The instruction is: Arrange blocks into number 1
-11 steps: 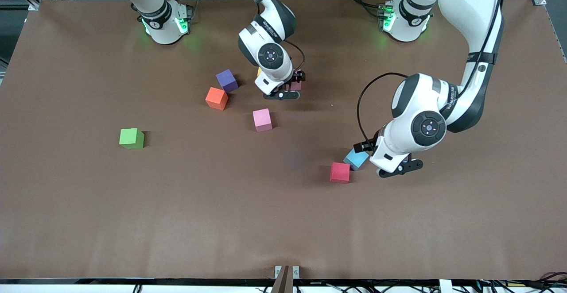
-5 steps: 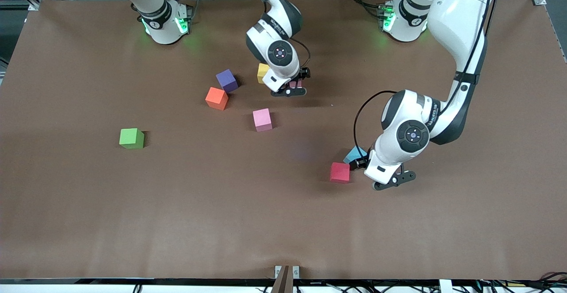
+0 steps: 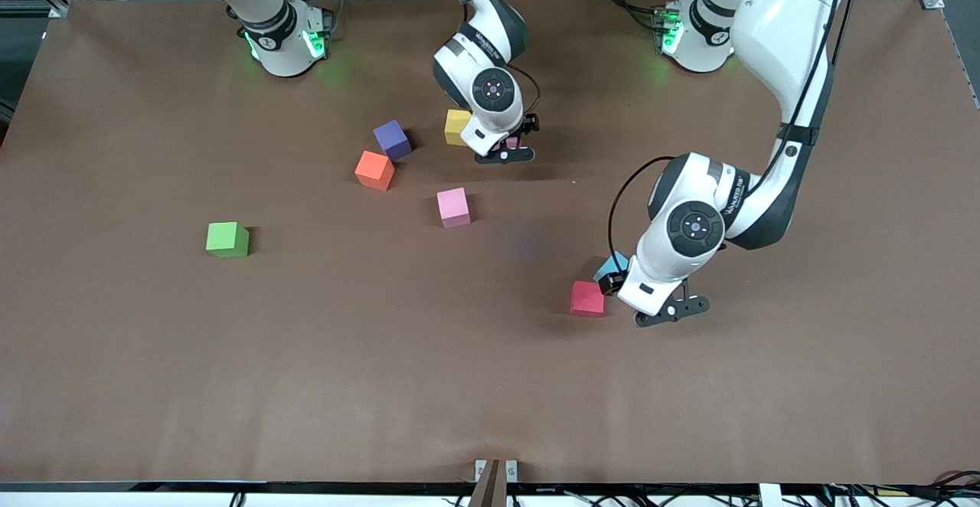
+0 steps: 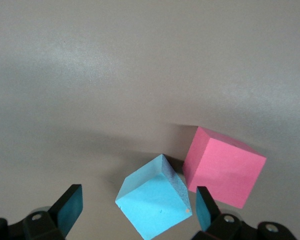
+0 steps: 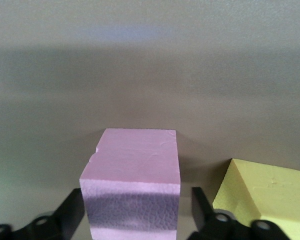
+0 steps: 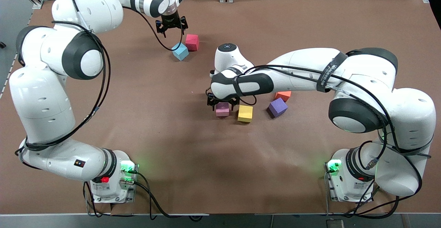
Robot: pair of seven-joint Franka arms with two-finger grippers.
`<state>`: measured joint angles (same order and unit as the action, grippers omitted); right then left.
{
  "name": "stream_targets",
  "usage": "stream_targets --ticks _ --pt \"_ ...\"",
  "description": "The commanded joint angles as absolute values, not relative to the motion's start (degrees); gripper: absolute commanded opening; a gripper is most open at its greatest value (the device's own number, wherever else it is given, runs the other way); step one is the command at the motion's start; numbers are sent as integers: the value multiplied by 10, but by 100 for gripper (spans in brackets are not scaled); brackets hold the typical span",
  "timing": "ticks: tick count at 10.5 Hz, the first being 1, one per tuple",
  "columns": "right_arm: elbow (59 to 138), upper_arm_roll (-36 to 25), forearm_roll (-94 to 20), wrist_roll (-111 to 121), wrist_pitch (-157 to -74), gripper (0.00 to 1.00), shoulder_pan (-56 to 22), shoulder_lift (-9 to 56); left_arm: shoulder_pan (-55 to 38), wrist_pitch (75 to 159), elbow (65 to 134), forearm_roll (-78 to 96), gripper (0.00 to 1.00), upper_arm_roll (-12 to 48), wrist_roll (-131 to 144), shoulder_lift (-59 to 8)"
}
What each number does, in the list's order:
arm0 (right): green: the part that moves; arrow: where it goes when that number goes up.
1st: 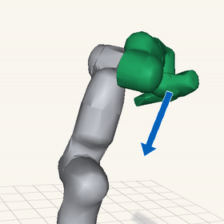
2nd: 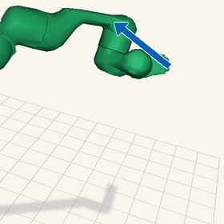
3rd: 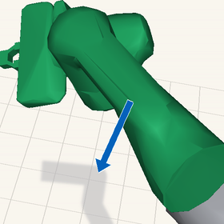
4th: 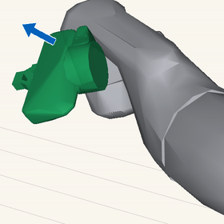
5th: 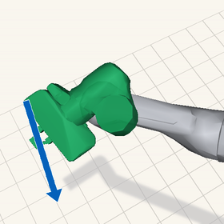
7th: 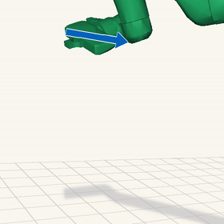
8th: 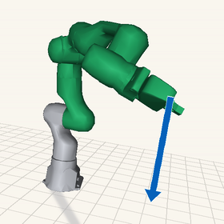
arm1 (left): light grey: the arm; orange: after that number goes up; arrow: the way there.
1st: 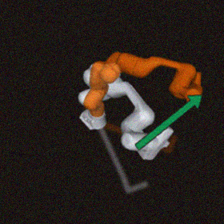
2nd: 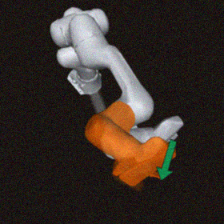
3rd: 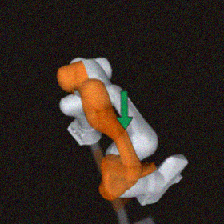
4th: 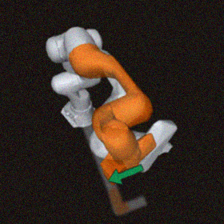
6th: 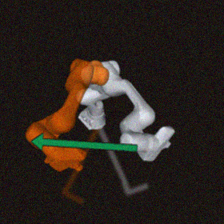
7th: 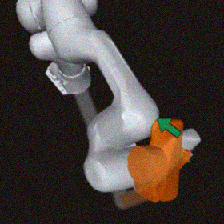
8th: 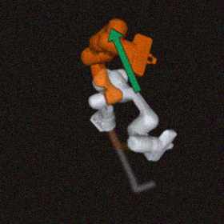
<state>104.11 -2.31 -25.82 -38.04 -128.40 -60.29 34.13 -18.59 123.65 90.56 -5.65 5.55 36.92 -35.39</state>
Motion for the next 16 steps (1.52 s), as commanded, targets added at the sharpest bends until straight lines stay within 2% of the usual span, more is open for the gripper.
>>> stream_targets --ticks 1,2,4,6,8,12,14,16 --pt "1027 -25 -249 -396 -1275 25 -599 346 -194 1241 928 -72 100 54 310 -349" --pt "1026 -26 -249 -402 -1273 22 -596 343 -193 1241 934 -71 100 54 295 -346" --pt "1023 -27 -245 -400 -1255 23 -569 324 -194 1236 939 -72 100 55 287 -345" --pt "1023 -23 -139 -379 -1190 24 -521 301 -193 1236 957 -71 100 61 244 -338" --pt "1032 -24 -100 -342 -1147 25 -497 292 -199 1236 955 -70 100 62 249 -345" --pt "1090 -22 -98 -338 -1161 25 -487 266 -206 1236 956 -71 100 62 205 -348" --pt "1140 -9 -117 -342 -1207 25 -485 242 -206 1236 954 -70 100 62 213 -344" --pt "1135 -8 -147 -344 -1210 25 -484 242 -207 1236 945 -63 100 62 262 -341"
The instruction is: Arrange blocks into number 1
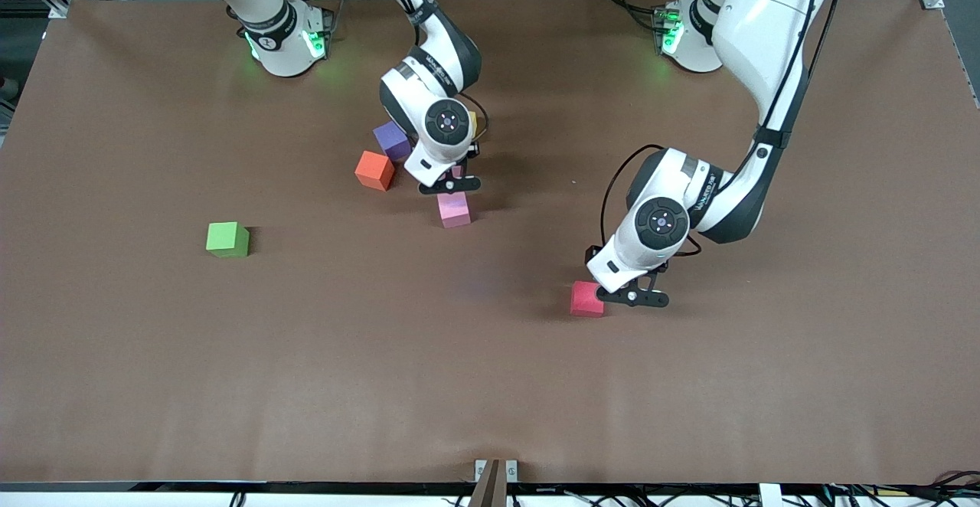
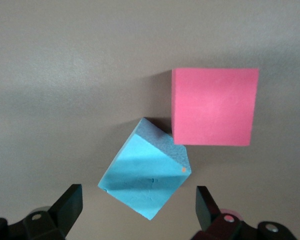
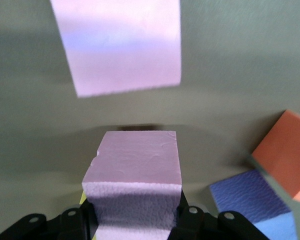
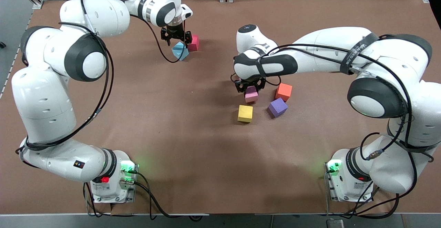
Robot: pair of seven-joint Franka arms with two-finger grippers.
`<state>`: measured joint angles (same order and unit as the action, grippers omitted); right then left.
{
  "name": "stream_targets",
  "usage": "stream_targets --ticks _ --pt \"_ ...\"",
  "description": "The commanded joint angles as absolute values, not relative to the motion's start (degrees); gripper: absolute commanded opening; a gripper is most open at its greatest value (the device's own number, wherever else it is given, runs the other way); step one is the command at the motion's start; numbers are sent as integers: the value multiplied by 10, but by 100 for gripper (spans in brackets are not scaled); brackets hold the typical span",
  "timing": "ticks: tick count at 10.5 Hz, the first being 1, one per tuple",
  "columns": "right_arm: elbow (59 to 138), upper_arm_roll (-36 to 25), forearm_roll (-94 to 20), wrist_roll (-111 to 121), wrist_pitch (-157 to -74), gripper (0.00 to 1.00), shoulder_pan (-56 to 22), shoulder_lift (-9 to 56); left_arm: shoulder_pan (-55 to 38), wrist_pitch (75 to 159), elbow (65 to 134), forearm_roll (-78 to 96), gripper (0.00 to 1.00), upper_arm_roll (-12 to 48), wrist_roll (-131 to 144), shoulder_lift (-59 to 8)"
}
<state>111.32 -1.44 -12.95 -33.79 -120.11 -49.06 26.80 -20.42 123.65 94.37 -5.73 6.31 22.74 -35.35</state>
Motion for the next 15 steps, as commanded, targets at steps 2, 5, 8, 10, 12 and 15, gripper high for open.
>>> stream_targets --ticks 2,5,8,10,12,15 --pt "1133 -8 -148 -344 -1226 25 -486 243 -232 1236 944 -67 100 62 335 -345" --pt "1135 -8 -149 -346 -1230 25 -498 248 -257 1238 927 -63 100 62 413 -352" --pt "1135 -8 -158 -346 -1230 26 -515 251 -266 1241 921 -67 100 62 445 -355" --pt "1135 -8 -177 -346 -1230 29 -521 252 -255 1242 920 -68 100 61 437 -358" --pt "1136 -8 -177 -346 -1230 37 -522 254 -253 1242 892 -63 100 57 462 -376" --pt "1135 -8 -177 -348 -1225 100 -521 252 -234 1286 840 -68 100 54 389 -416"
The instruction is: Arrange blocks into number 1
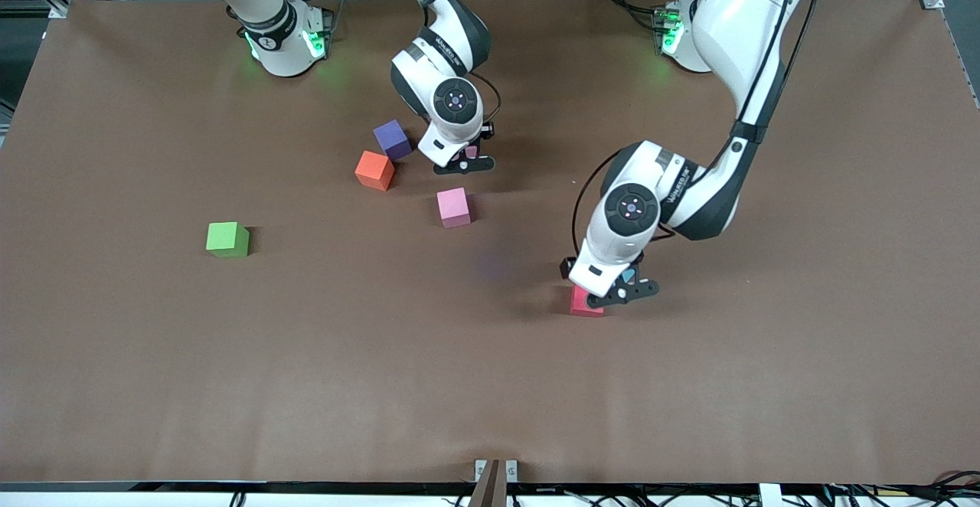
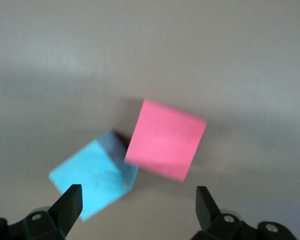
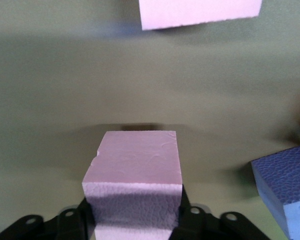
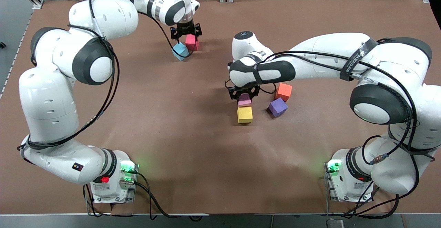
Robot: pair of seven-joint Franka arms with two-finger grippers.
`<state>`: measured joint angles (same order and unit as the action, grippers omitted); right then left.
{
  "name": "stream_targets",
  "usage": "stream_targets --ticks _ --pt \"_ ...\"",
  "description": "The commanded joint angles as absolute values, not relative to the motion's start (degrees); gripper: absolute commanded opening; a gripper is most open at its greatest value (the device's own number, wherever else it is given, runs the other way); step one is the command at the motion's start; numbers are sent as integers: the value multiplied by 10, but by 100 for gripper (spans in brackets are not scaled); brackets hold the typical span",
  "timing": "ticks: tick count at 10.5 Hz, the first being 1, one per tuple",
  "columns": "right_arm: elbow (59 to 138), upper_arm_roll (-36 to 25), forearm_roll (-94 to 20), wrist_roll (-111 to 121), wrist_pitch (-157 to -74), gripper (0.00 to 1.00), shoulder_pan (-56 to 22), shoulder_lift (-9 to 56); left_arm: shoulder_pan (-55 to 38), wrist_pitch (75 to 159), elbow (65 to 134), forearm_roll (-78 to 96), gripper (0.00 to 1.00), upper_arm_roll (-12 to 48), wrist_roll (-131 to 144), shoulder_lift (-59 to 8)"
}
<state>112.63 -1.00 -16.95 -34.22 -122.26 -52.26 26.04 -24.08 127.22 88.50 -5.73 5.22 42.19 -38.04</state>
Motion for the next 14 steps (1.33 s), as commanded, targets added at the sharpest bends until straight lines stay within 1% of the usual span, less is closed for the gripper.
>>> stream_targets --ticks 1,4,6,7,9,12,14 --pt "1133 -9 -177 -348 -1223 100 -518 247 -237 1289 831 -69 100 54 383 -430" --pt "1122 -9 -174 -340 -1217 100 -482 229 -250 1334 802 -69 100 45 390 -464" --pt "1118 -9 -164 -324 -1207 100 -447 214 -257 1345 802 -70 100 33 388 -468" --pt "1109 -9 -154 -285 -1207 100 -437 216 -257 1345 803 -79 100 33 384 -468" --pt "1083 -9 -118 -227 -1210 100 -407 233 -255 1345 804 -123 100 33 383 -468" --pt "1007 -9 -119 -218 -1220 100 -399 296 -257 1345 807 -121 100 35 390 -485" --pt "1006 -8 -121 -217 -1256 100 -398 313 -266 1345 809 -118 100 36 391 -489"
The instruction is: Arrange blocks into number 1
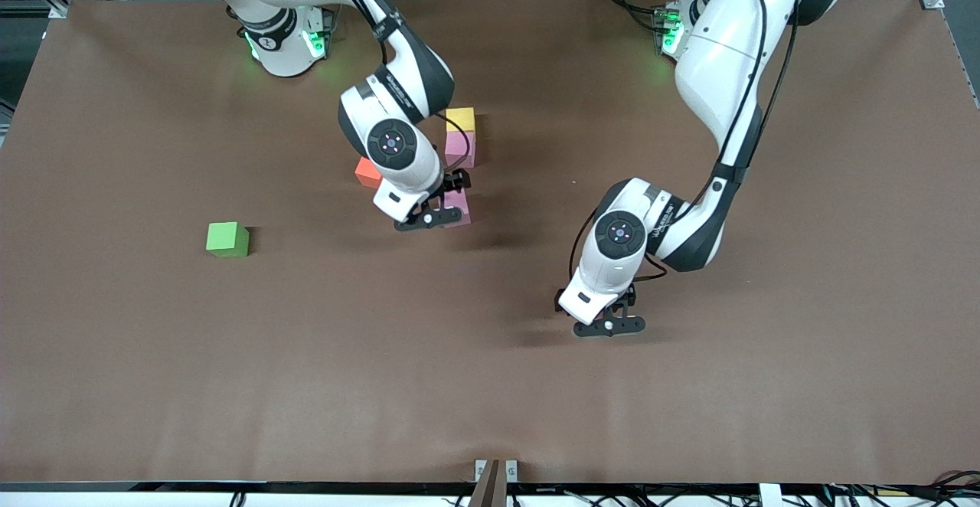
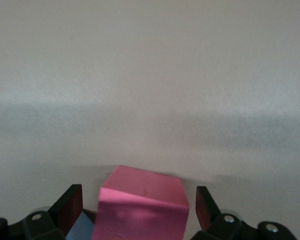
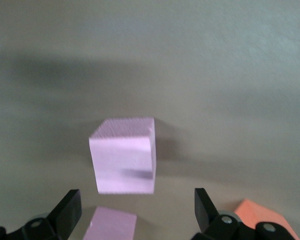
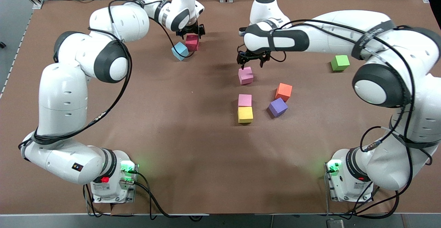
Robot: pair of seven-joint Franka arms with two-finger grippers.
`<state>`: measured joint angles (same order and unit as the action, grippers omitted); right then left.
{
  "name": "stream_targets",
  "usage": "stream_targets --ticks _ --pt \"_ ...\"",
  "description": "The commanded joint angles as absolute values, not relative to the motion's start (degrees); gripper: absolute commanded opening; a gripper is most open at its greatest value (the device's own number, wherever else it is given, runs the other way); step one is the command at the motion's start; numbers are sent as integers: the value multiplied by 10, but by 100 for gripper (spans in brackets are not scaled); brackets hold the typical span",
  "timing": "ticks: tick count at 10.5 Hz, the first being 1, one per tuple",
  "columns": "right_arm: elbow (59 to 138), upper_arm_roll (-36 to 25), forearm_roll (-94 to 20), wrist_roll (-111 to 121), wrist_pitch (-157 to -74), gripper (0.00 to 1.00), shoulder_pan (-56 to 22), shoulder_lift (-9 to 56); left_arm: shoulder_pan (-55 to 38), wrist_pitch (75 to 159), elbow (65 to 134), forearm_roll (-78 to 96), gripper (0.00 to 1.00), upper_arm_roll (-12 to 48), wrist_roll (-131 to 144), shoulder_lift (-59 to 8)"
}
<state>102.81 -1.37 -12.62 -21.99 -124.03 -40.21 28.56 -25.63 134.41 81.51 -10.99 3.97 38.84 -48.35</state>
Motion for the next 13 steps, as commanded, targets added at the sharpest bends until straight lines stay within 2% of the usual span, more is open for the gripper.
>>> stream_targets --ticks 1,7,8,9,10,11,12,13 --pt "1006 -8 -121 -217 -1269 100 -398 322 -266 1345 809 -116 100 36 391 -489" --pt "1004 -8 -127 -218 -1287 100 -405 338 -267 1326 818 -116 100 39 387 -481" --pt "1004 -8 -127 -219 -1288 100 -408 345 -267 1317 817 -116 71 39 388 -480" --pt "1005 -7 -127 -221 -1295 100 -414 352 -267 1307 817 -116 29 39 391 -479" --pt "1005 -7 -126 -223 -1296 100 -418 358 -266 1299 817 -116 0 40 391 -479" --pt "1007 -7 -126 -222 -1296 82 -419 358 -266 1289 817 -115 0 40 391 -476" --pt "1007 -7 -126 -227 -1289 41 -418 355 -266 1279 817 -115 0 40 393 -474" --pt "1008 -7 -126 -228 -1282 33 -417 352 -266 1265 817 -115 0 40 407 -467"
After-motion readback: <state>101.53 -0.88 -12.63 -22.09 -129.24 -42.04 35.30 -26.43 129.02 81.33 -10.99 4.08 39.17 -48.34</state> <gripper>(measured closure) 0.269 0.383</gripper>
